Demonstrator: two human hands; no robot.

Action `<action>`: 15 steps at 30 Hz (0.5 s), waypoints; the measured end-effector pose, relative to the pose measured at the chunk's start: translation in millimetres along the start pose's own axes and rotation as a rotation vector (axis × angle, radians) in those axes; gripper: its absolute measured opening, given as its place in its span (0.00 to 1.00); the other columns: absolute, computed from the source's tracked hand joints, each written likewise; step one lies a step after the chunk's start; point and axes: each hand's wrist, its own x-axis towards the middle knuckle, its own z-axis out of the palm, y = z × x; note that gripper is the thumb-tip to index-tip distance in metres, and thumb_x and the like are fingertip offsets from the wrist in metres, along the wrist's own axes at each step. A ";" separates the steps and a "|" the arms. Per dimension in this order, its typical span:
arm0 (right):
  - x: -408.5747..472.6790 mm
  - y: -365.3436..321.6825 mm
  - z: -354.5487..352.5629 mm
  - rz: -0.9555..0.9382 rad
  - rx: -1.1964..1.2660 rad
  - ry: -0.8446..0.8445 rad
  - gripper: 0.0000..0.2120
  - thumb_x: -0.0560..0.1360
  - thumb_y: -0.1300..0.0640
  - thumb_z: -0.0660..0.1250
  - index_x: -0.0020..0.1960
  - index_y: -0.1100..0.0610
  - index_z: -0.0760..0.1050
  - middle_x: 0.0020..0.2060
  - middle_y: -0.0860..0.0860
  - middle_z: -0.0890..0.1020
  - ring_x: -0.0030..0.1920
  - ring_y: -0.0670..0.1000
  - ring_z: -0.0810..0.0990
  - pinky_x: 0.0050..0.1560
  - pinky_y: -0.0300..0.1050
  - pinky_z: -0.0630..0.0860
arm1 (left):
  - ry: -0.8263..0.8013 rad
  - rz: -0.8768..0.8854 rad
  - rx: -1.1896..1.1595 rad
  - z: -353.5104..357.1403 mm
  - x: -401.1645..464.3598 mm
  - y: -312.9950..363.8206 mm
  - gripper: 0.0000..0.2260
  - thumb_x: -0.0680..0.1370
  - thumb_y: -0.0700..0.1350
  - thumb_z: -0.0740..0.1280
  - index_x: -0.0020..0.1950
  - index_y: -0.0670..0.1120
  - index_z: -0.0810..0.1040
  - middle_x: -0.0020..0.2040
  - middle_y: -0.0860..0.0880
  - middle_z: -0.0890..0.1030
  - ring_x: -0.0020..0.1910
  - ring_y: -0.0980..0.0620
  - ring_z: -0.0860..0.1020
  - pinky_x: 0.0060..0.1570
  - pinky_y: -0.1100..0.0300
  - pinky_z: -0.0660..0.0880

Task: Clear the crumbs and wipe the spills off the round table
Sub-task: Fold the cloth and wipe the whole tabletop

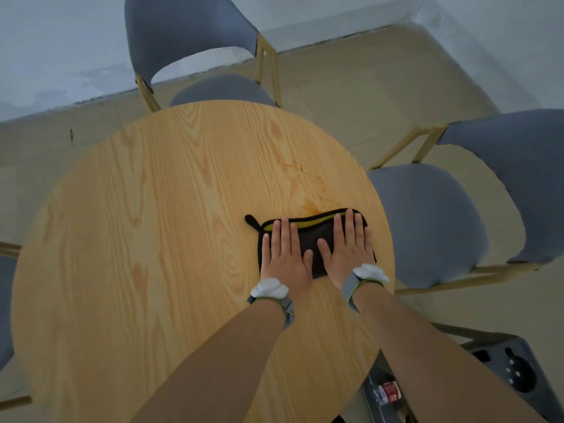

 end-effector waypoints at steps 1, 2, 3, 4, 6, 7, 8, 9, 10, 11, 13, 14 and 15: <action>11.4 2.1 -1.7 -0.004 0.001 -0.003 0.35 0.79 0.36 0.35 0.79 0.54 0.39 0.79 0.55 0.42 0.79 0.54 0.38 0.76 0.51 0.34 | 0.011 -0.006 0.002 0.5 11.0 2.0 0.31 0.83 0.57 0.46 0.81 0.39 0.54 0.82 0.42 0.53 0.81 0.44 0.50 0.79 0.44 0.47; 22.7 3.6 -3.5 -0.010 0.001 -0.005 0.35 0.79 0.36 0.35 0.79 0.54 0.39 0.79 0.55 0.42 0.79 0.54 0.38 0.76 0.52 0.34 | 0.018 -0.014 0.005 0.9 22.2 3.8 0.31 0.83 0.57 0.46 0.81 0.39 0.54 0.82 0.42 0.54 0.81 0.44 0.51 0.79 0.44 0.48; 33.8 5.1 -5.2 -0.014 0.002 -0.004 0.35 0.79 0.36 0.36 0.79 0.54 0.40 0.79 0.55 0.42 0.79 0.54 0.38 0.76 0.52 0.35 | 0.031 -0.019 0.011 1.6 33.3 5.6 0.31 0.83 0.57 0.47 0.81 0.40 0.55 0.82 0.42 0.54 0.81 0.44 0.51 0.79 0.44 0.49; 45.8 7.4 -6.6 -0.016 0.004 -0.002 0.35 0.79 0.36 0.36 0.80 0.54 0.40 0.80 0.55 0.42 0.79 0.54 0.39 0.76 0.52 0.36 | 0.043 -0.027 0.021 2.4 45.4 8.4 0.31 0.83 0.57 0.48 0.81 0.40 0.55 0.82 0.42 0.55 0.81 0.44 0.52 0.79 0.44 0.50; 69.8 10.8 -10.3 -0.023 0.008 0.012 0.35 0.80 0.36 0.39 0.80 0.55 0.43 0.80 0.55 0.44 0.79 0.55 0.41 0.76 0.53 0.37 | 0.066 -0.048 0.021 3.7 69.5 14.0 0.30 0.83 0.57 0.50 0.81 0.40 0.57 0.81 0.42 0.57 0.81 0.44 0.54 0.79 0.44 0.52; 82.8 13.3 -12.4 -0.030 0.007 0.013 0.35 0.80 0.37 0.40 0.80 0.56 0.43 0.80 0.56 0.45 0.79 0.55 0.42 0.77 0.53 0.38 | 0.081 -0.064 0.016 5.0 81.9 17.6 0.30 0.83 0.57 0.50 0.80 0.40 0.58 0.81 0.42 0.58 0.81 0.45 0.55 0.78 0.44 0.53; 99.6 15.9 -14.6 -0.040 0.009 0.003 0.35 0.80 0.37 0.40 0.80 0.56 0.43 0.80 0.56 0.46 0.79 0.56 0.42 0.77 0.54 0.39 | 0.092 -0.079 0.022 7.0 97.8 21.6 0.30 0.83 0.56 0.50 0.80 0.40 0.58 0.81 0.43 0.59 0.80 0.45 0.55 0.78 0.44 0.53; 107.3 15.2 -17.6 -0.056 0.000 0.006 0.35 0.80 0.37 0.40 0.80 0.56 0.43 0.80 0.57 0.46 0.79 0.56 0.42 0.77 0.54 0.40 | 0.109 -0.091 0.022 7.2 104.4 21.2 0.30 0.83 0.57 0.50 0.80 0.40 0.58 0.81 0.43 0.59 0.80 0.45 0.55 0.78 0.44 0.53; 118.9 15.1 -20.3 -0.069 -0.003 -0.002 0.35 0.80 0.37 0.39 0.80 0.56 0.43 0.80 0.57 0.45 0.79 0.56 0.41 0.77 0.55 0.40 | 0.111 -0.092 0.032 8.1 115.1 20.3 0.30 0.83 0.57 0.49 0.80 0.40 0.58 0.81 0.43 0.59 0.80 0.45 0.55 0.78 0.44 0.52; 131.7 16.1 -22.5 -0.073 0.000 -0.008 0.35 0.80 0.37 0.39 0.80 0.56 0.42 0.80 0.57 0.45 0.79 0.56 0.41 0.77 0.55 0.40 | 0.109 -0.084 0.040 10.3 127.4 19.5 0.30 0.83 0.57 0.49 0.80 0.40 0.57 0.81 0.42 0.58 0.80 0.44 0.55 0.78 0.44 0.51; 157.9 15.4 -28.1 -0.076 0.013 -0.012 0.35 0.80 0.37 0.39 0.80 0.56 0.42 0.80 0.57 0.44 0.79 0.56 0.41 0.77 0.54 0.39 | 0.112 -0.066 0.055 11.8 154.9 17.2 0.30 0.83 0.57 0.48 0.80 0.40 0.57 0.81 0.42 0.59 0.80 0.44 0.55 0.78 0.45 0.49; 171.0 12.9 -30.1 -0.082 0.025 -0.014 0.35 0.80 0.37 0.39 0.80 0.56 0.42 0.80 0.57 0.44 0.79 0.56 0.41 0.77 0.54 0.39 | 0.120 -0.072 0.070 12.0 170.1 14.6 0.30 0.83 0.57 0.49 0.80 0.40 0.58 0.81 0.42 0.59 0.80 0.45 0.55 0.78 0.45 0.48; 178.9 9.4 -35.1 -0.083 0.031 -0.006 0.35 0.80 0.37 0.40 0.80 0.56 0.42 0.80 0.57 0.44 0.79 0.56 0.41 0.77 0.54 0.39 | 0.138 -0.079 0.070 8.3 181.7 11.7 0.30 0.83 0.57 0.49 0.80 0.40 0.59 0.80 0.42 0.60 0.80 0.45 0.56 0.78 0.46 0.47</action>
